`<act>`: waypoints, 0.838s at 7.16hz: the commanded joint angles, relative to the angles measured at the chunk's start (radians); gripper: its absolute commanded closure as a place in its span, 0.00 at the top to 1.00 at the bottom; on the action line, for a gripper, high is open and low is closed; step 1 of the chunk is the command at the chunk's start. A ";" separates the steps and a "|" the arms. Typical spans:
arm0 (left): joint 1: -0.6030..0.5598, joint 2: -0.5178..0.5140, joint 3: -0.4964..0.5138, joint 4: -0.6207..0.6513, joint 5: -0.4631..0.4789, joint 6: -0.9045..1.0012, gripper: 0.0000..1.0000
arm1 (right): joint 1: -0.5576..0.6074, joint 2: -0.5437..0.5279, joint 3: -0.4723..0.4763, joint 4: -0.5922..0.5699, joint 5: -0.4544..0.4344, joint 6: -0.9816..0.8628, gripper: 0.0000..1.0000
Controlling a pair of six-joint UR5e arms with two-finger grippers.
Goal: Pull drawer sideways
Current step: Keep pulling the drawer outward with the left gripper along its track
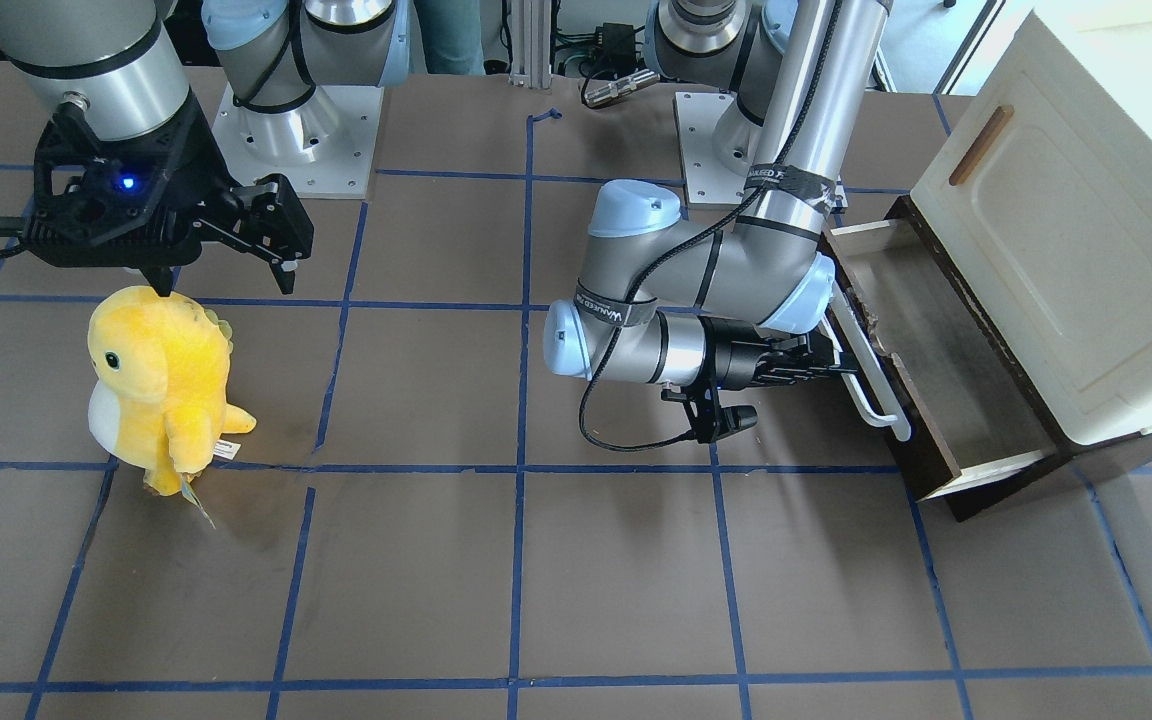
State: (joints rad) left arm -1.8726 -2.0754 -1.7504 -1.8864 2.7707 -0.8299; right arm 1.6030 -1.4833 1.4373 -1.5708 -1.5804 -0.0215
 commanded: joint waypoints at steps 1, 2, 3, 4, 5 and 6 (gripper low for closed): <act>-0.013 0.000 0.000 0.001 0.001 0.002 0.02 | 0.000 0.000 0.000 0.000 0.000 0.000 1.00; -0.016 0.000 0.000 0.001 0.001 0.003 0.02 | 0.000 0.000 0.000 0.000 0.000 0.000 1.00; -0.016 0.000 0.000 0.001 0.003 0.003 0.02 | 0.000 0.000 0.000 0.000 0.000 0.000 1.00; -0.016 0.001 0.000 0.000 0.006 0.008 0.04 | 0.000 0.000 0.000 0.000 0.000 0.000 1.00; -0.016 0.024 -0.001 0.000 0.004 0.000 0.99 | 0.000 0.000 0.000 0.000 0.000 0.000 1.00; -0.016 0.031 -0.001 0.000 0.000 -0.002 1.00 | 0.000 0.000 0.000 0.000 0.000 0.000 1.00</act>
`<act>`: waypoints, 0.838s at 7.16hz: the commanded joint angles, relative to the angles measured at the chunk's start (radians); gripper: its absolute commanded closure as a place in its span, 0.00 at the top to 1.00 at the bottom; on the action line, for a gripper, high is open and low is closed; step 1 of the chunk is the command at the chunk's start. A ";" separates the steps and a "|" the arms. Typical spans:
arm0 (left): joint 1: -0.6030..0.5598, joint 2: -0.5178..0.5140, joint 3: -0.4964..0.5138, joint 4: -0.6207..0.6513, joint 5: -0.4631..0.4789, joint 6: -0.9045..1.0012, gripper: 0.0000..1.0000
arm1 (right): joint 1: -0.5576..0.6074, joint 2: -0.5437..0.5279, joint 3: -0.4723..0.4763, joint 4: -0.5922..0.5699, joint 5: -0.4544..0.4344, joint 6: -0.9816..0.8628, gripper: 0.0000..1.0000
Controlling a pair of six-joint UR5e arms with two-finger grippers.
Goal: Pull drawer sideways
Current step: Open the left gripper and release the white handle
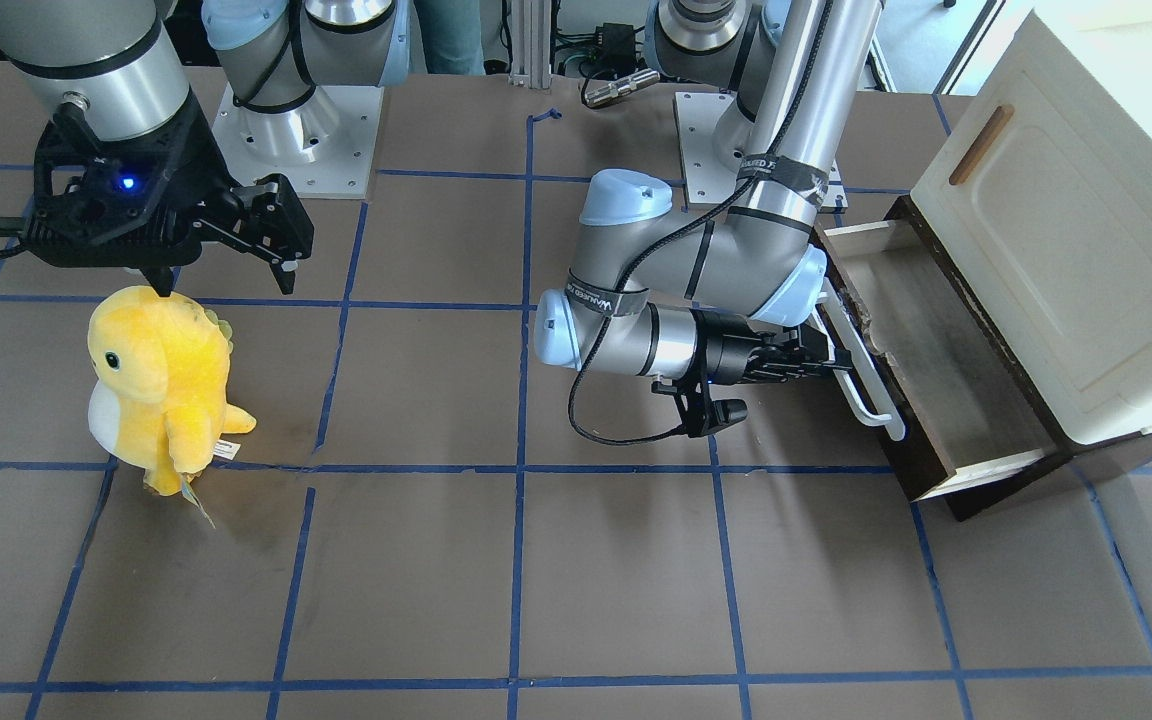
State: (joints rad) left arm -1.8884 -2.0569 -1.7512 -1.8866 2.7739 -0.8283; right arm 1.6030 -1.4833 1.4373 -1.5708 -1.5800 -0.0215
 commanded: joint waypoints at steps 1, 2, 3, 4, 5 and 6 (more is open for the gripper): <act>0.000 0.020 0.001 0.001 -0.004 -0.003 1.00 | 0.000 0.000 0.000 0.000 0.000 0.000 1.00; -0.001 0.036 0.002 0.001 -0.007 -0.003 1.00 | 0.000 0.000 0.000 0.000 0.000 0.000 1.00; -0.007 0.070 0.028 0.012 -0.083 0.030 1.00 | 0.000 0.000 0.000 0.000 0.000 0.000 1.00; -0.012 0.119 0.100 0.018 -0.240 0.158 1.00 | 0.000 0.000 0.000 0.000 0.000 0.000 1.00; -0.011 0.162 0.158 0.068 -0.369 0.255 1.00 | 0.000 0.000 0.000 0.000 0.000 0.000 1.00; -0.011 0.206 0.180 0.146 -0.484 0.361 1.00 | 0.000 0.000 0.000 0.000 0.000 0.000 1.00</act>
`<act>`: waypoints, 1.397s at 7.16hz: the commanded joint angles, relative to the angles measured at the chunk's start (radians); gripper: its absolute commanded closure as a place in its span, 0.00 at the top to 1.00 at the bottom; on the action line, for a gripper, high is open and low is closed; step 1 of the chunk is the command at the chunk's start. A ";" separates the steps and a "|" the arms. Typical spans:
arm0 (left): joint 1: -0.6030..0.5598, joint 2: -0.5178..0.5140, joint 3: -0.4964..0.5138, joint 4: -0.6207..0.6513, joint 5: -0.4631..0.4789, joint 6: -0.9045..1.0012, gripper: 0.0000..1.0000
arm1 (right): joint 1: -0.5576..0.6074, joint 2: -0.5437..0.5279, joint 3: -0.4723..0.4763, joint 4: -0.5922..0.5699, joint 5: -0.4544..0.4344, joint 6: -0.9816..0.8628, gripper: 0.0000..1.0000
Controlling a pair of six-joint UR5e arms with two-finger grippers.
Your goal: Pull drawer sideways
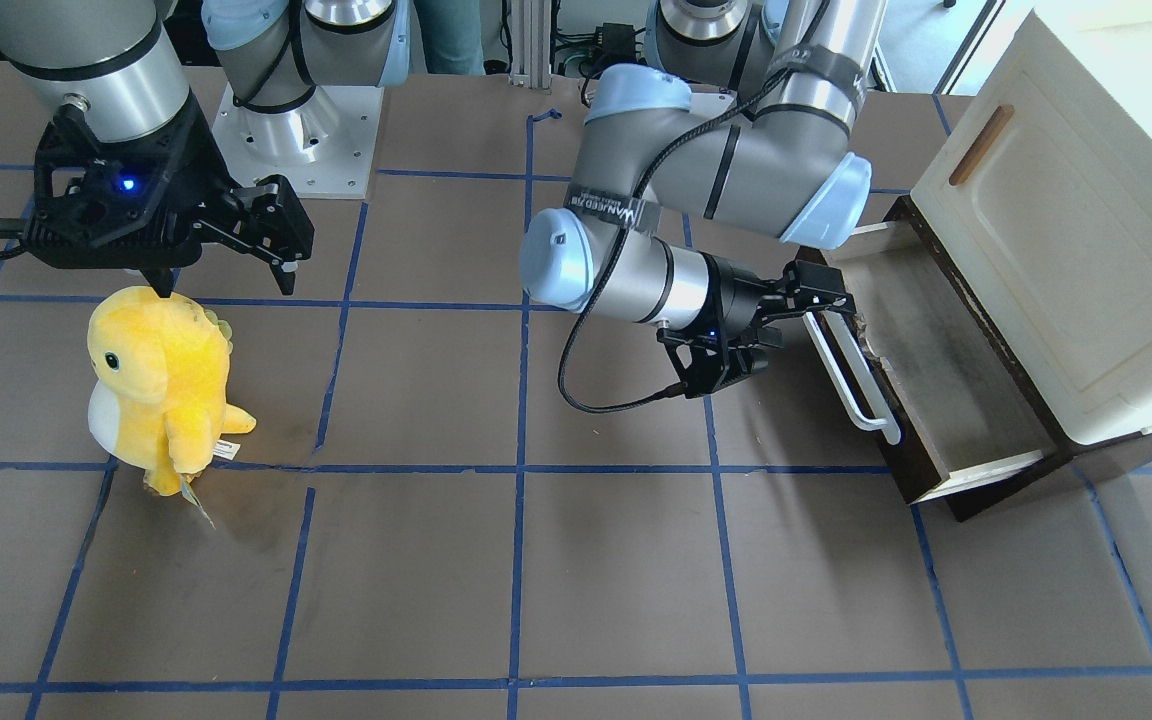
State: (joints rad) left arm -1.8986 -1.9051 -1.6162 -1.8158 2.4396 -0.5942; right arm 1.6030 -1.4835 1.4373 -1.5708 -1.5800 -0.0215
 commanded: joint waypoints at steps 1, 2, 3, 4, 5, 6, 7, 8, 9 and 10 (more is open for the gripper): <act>0.007 0.116 0.050 0.090 -0.254 0.198 1.00 | 0.000 0.000 0.000 0.000 0.000 -0.002 1.00; 0.028 0.179 0.056 0.096 -0.387 0.226 1.00 | 0.000 0.000 0.000 0.000 0.000 0.000 1.00; 0.061 0.249 0.058 0.096 -0.498 0.232 1.00 | 0.000 0.000 0.000 0.000 0.000 0.000 1.00; 0.105 0.283 0.050 0.098 -0.548 0.296 1.00 | 0.000 0.000 0.000 0.000 0.000 0.000 1.00; 0.163 0.294 0.050 0.128 -0.624 0.395 1.00 | 0.000 0.000 0.000 0.000 0.000 0.000 1.00; 0.223 0.314 0.062 0.138 -0.689 0.507 1.00 | 0.000 0.000 0.000 0.000 0.000 0.000 1.00; 0.272 0.328 0.070 0.162 -0.739 0.569 1.00 | 0.000 0.000 0.000 0.000 0.000 0.000 1.00; 0.294 0.336 0.079 0.162 -0.772 0.576 1.00 | 0.000 0.000 0.000 0.000 0.000 0.000 1.00; 0.296 0.340 0.079 0.162 -0.766 0.576 1.00 | 0.000 0.000 0.000 0.000 0.000 0.000 1.00; 0.294 0.345 0.075 0.162 -0.758 0.576 1.00 | 0.000 0.000 0.000 0.000 0.000 0.000 1.00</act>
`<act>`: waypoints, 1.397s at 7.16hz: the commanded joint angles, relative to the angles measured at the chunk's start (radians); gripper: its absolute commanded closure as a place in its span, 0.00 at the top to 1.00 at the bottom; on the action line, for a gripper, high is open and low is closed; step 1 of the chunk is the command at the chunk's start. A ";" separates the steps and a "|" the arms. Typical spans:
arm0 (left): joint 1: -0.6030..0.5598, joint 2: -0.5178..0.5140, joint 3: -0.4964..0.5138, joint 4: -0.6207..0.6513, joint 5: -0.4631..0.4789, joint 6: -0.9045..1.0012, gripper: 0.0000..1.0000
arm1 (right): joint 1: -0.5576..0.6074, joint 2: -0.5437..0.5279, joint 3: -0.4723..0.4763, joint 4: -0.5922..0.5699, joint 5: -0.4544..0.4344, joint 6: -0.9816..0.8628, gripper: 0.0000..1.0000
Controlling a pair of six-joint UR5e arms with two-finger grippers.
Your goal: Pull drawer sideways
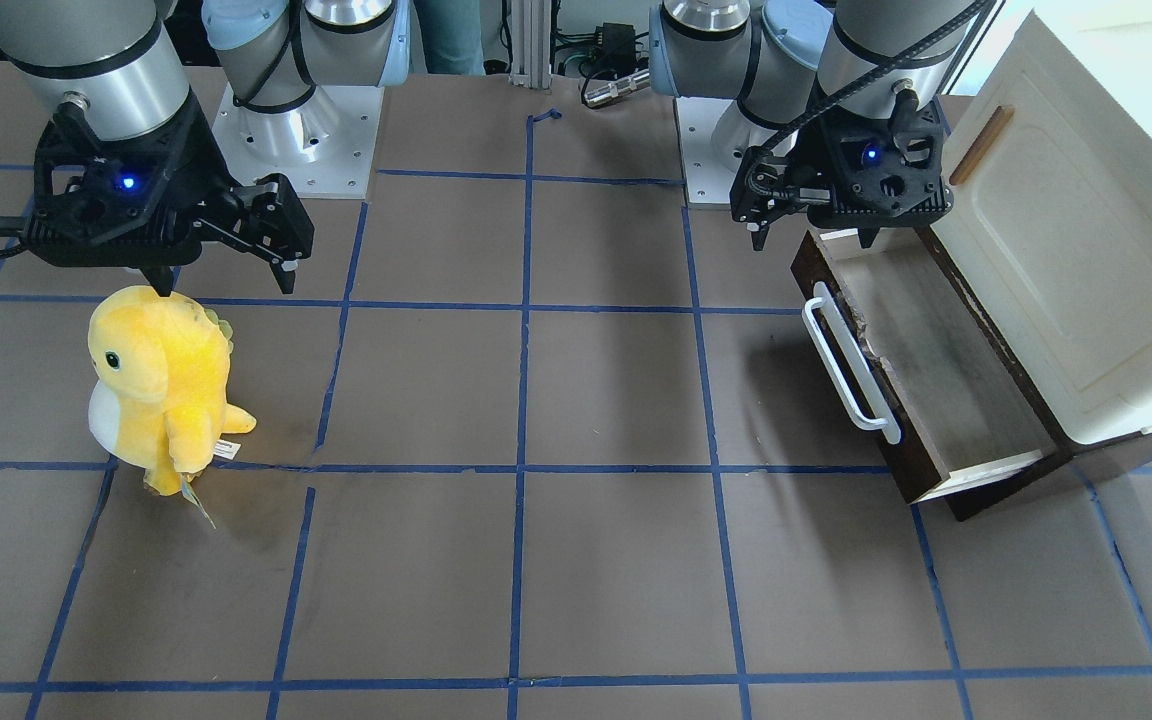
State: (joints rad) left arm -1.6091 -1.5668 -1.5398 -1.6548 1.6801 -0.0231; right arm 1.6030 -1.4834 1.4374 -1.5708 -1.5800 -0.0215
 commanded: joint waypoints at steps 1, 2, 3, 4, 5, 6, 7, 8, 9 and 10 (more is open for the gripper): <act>0.006 0.008 0.001 0.001 0.000 0.005 1.00 | 0.000 0.000 0.000 0.000 0.000 0.000 1.00; 0.011 0.010 0.001 0.001 0.001 0.005 1.00 | 0.000 0.000 0.000 0.000 0.000 0.000 1.00; 0.009 0.022 0.001 -0.002 0.000 0.005 1.00 | 0.000 0.000 0.000 0.000 0.000 0.000 1.00; 0.009 0.031 -0.008 -0.006 0.001 0.005 1.00 | 0.000 0.000 0.000 0.000 0.000 0.000 1.00; 0.009 0.031 -0.008 -0.005 0.003 0.006 1.00 | 0.000 0.000 0.000 0.000 0.000 0.000 1.00; 0.012 0.036 -0.014 -0.010 0.007 0.005 1.00 | 0.000 0.000 0.000 0.000 -0.002 0.000 1.00; 0.012 0.037 -0.014 -0.010 0.007 0.005 1.00 | 0.000 0.000 0.000 0.000 0.000 0.000 1.00; 0.014 0.037 -0.014 -0.010 0.006 0.006 1.00 | 0.000 0.000 0.000 0.000 0.000 0.000 1.00; 0.017 0.037 -0.013 -0.010 0.001 0.006 1.00 | 0.000 0.000 0.000 0.000 0.000 0.000 1.00; 0.014 0.036 -0.013 -0.010 0.004 0.006 1.00 | 0.000 0.000 0.000 0.000 0.000 0.000 1.00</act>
